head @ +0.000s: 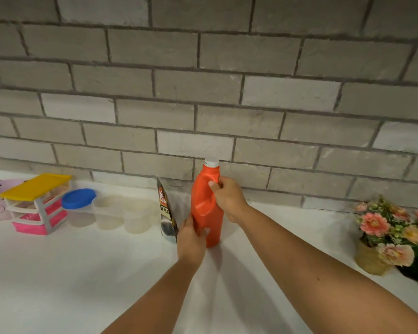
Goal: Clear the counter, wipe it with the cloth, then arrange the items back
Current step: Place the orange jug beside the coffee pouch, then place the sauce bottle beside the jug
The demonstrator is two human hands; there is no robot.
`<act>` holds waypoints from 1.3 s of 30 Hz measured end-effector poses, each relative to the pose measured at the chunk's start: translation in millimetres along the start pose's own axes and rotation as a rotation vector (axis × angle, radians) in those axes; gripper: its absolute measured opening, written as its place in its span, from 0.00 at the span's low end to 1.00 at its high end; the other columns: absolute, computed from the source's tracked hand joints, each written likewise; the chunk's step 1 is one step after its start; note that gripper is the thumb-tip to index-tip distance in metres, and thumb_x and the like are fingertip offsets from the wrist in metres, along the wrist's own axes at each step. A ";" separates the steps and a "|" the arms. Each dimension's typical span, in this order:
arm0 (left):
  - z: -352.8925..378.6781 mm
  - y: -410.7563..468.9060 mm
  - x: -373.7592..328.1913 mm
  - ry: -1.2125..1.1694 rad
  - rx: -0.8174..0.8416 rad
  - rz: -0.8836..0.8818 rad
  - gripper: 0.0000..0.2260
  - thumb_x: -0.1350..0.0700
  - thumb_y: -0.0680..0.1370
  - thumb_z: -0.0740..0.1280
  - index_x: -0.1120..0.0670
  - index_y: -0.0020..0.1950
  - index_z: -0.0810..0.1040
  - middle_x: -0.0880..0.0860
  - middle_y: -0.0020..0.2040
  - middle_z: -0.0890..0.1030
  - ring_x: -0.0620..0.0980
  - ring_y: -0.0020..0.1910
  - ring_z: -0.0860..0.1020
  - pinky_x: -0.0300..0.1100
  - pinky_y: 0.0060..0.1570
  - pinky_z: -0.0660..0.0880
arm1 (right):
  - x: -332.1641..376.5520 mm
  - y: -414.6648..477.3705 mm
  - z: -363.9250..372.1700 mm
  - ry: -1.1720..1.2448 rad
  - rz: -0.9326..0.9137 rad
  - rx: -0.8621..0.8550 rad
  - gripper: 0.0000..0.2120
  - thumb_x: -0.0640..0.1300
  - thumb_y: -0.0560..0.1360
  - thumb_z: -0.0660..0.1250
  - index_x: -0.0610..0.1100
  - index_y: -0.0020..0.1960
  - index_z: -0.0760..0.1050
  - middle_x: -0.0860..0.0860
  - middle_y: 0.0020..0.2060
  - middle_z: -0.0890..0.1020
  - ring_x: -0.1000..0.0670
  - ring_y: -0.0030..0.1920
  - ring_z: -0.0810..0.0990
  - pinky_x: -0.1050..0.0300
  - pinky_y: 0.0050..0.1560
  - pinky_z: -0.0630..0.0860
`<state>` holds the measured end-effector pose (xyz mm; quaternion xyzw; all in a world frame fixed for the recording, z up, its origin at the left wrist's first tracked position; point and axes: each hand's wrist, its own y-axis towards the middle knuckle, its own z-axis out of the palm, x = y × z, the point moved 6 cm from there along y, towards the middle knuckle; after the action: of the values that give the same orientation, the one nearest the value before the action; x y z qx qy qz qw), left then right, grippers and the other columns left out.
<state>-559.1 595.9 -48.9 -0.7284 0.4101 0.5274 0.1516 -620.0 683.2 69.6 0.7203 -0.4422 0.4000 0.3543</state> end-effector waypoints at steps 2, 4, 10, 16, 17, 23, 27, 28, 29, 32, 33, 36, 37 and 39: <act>3.5 2.2 4.7 -0.007 -0.003 -0.011 0.21 0.57 0.74 0.68 0.56 0.66 0.70 0.57 0.54 0.78 0.56 0.53 0.77 0.52 0.57 0.74 | -2.7 4.8 3.4 -0.018 -0.009 -0.006 0.10 0.46 0.79 0.60 0.42 0.50 0.76 0.40 0.56 0.76 0.42 0.49 0.78 0.50 0.54 0.75; 6.3 4.0 8.5 -0.009 -0.010 -0.012 0.21 0.56 0.74 0.67 0.55 0.67 0.70 0.56 0.56 0.78 0.56 0.54 0.77 0.53 0.58 0.74 | -4.5 7.8 6.4 -0.027 -0.014 -0.012 0.08 0.45 0.79 0.60 0.42 0.49 0.76 0.39 0.56 0.75 0.44 0.46 0.77 0.53 0.51 0.73; 3.9 1.7 1.6 -0.010 -0.025 -0.034 0.21 0.59 0.75 0.67 0.57 0.67 0.70 0.58 0.59 0.76 0.58 0.58 0.75 0.53 0.60 0.72 | -6.6 8.1 6.3 -0.026 -0.018 -0.012 0.09 0.44 0.79 0.60 0.41 0.54 0.75 0.40 0.56 0.75 0.42 0.52 0.78 0.52 0.53 0.74; -0.9 -25.1 -12.0 -0.090 -0.102 -0.170 0.22 0.60 0.76 0.65 0.60 0.69 0.64 0.61 0.65 0.67 0.61 0.62 0.69 0.53 0.62 0.69 | -4.8 -11.5 -14.7 -0.002 -0.008 0.031 0.16 0.46 0.78 0.62 0.45 0.64 0.70 0.45 0.61 0.75 0.46 0.58 0.76 0.49 0.61 0.74; 0.0 -30.0 -15.2 -0.101 -0.110 -0.171 0.21 0.60 0.76 0.65 0.60 0.68 0.64 0.62 0.65 0.67 0.61 0.61 0.69 0.52 0.61 0.69 | -4.4 -17.0 -21.9 0.002 -0.013 0.028 0.16 0.45 0.78 0.62 0.44 0.64 0.70 0.45 0.60 0.75 0.46 0.57 0.76 0.51 0.60 0.74; 19.4 -65.5 -50.2 -0.115 -0.114 -0.080 0.17 0.63 0.77 0.62 0.62 0.65 0.67 0.61 0.63 0.68 0.63 0.57 0.72 0.50 0.54 0.71 | -15.5 -57.7 -79.1 0.060 0.027 -0.009 0.09 0.44 0.77 0.63 0.45 0.57 0.74 0.54 0.40 0.73 0.51 0.43 0.75 0.57 0.44 0.74; 43.6 -89.0 -82.1 -0.212 -0.074 -0.030 0.10 0.62 0.78 0.63 0.61 0.59 0.71 0.59 0.57 0.71 0.54 0.48 0.73 0.47 0.50 0.73 | -27.6 -88.1 -126.8 0.084 0.076 -0.059 0.09 0.43 0.77 0.62 0.43 0.56 0.75 0.51 0.39 0.75 0.49 0.42 0.77 0.60 0.36 0.74; 51.2 -94.2 -91.0 -0.223 -0.052 -0.010 0.10 0.62 0.78 0.63 0.61 0.59 0.71 0.58 0.57 0.71 0.53 0.47 0.73 0.45 0.49 0.72 | -30.0 -95.5 -140.1 0.081 0.076 -0.080 0.09 0.42 0.77 0.62 0.43 0.56 0.75 0.50 0.40 0.76 0.50 0.41 0.77 0.61 0.36 0.73; 59.3 -99.6 -100.5 -0.233 -0.029 0.008 0.10 0.61 0.78 0.63 0.61 0.59 0.71 0.57 0.56 0.71 0.52 0.46 0.73 0.43 0.48 0.71 | -33.1 -101.9 -154.0 0.075 0.070 -0.102 0.08 0.42 0.77 0.62 0.43 0.55 0.75 0.49 0.40 0.76 0.50 0.40 0.77 0.61 0.35 0.73; 84.5 -118.1 -130.2 -0.265 0.042 0.031 0.10 0.60 0.78 0.62 0.59 0.59 0.71 0.52 0.54 0.70 0.52 0.44 0.73 0.41 0.46 0.68 | -45.8 -120.7 -198.4 0.062 0.072 -0.190 0.05 0.41 0.77 0.62 0.44 0.52 0.75 0.50 0.37 0.76 0.50 0.38 0.77 0.61 0.33 0.71; 93.2 -125.1 -140.6 -0.280 0.060 0.046 0.10 0.60 0.78 0.62 0.58 0.59 0.71 0.51 0.53 0.70 0.50 0.42 0.73 0.40 0.45 0.67 | -51.1 -126.0 -214.1 0.046 0.075 -0.226 0.05 0.41 0.77 0.62 0.44 0.51 0.75 0.50 0.35 0.76 0.50 0.38 0.77 0.61 0.33 0.71; 120.5 -147.1 -170.5 -0.329 0.112 0.107 0.09 0.61 0.78 0.63 0.56 0.58 0.71 0.51 0.52 0.70 0.42 0.39 0.72 0.37 0.44 0.67 | -65.9 -141.2 -265.6 -0.022 0.059 -0.367 0.04 0.39 0.76 0.63 0.44 0.49 0.75 0.52 0.34 0.76 0.50 0.39 0.76 0.58 0.38 0.71; 130.4 -154.1 -179.3 -0.348 0.131 0.129 0.08 0.61 0.78 0.63 0.55 0.57 0.71 0.51 0.52 0.70 0.41 0.39 0.72 0.36 0.42 0.67 | -71.1 -146.0 -284.8 -0.046 0.050 -0.425 0.04 0.38 0.76 0.63 0.44 0.48 0.76 0.52 0.35 0.76 0.51 0.39 0.76 0.59 0.40 0.71; 150.8 -168.0 -194.9 -0.371 0.177 0.167 0.07 0.61 0.78 0.63 0.52 0.54 0.70 0.51 0.51 0.71 0.41 0.39 0.72 0.32 0.38 0.67 | -81.4 -156.6 -323.9 -0.122 0.053 -0.543 0.06 0.37 0.76 0.64 0.42 0.51 0.77 0.50 0.41 0.78 0.50 0.43 0.76 0.60 0.44 0.70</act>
<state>-549.8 883.4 29.5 -0.5662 0.4787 0.6252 0.2436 -584.5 1048.0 111.5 0.6101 -0.5725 0.2318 0.4963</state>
